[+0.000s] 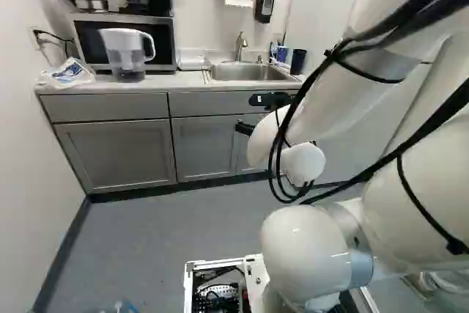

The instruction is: Rinse the cup and place it in the tray

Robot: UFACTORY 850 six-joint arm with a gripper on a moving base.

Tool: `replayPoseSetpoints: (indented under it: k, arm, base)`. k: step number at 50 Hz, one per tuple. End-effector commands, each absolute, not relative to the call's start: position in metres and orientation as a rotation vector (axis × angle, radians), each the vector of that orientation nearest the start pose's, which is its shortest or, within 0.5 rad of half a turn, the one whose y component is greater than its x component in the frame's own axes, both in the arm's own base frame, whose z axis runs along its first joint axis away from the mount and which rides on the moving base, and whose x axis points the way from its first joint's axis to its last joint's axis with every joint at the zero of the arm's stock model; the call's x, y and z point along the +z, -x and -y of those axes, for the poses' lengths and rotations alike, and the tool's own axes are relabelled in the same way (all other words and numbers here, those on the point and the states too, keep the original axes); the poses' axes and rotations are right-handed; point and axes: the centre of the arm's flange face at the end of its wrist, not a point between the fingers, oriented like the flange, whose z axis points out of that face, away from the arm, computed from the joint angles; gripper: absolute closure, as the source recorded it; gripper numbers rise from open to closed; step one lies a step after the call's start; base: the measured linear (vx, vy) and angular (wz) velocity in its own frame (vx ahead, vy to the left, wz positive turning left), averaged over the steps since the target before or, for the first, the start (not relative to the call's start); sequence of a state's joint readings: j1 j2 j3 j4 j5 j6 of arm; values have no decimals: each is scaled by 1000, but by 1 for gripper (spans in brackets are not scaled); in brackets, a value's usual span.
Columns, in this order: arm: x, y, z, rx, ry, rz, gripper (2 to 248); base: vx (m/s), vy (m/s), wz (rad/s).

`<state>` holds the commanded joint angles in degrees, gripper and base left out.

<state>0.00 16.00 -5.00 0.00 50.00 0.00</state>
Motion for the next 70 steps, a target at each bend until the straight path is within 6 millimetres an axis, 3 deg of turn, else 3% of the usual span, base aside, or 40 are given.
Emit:
replayPoseSetpoints:
  k: [70]
  arm:
    - [437,-319,0,-2026,2401,0,3]
  base:
    - [0,0,0]
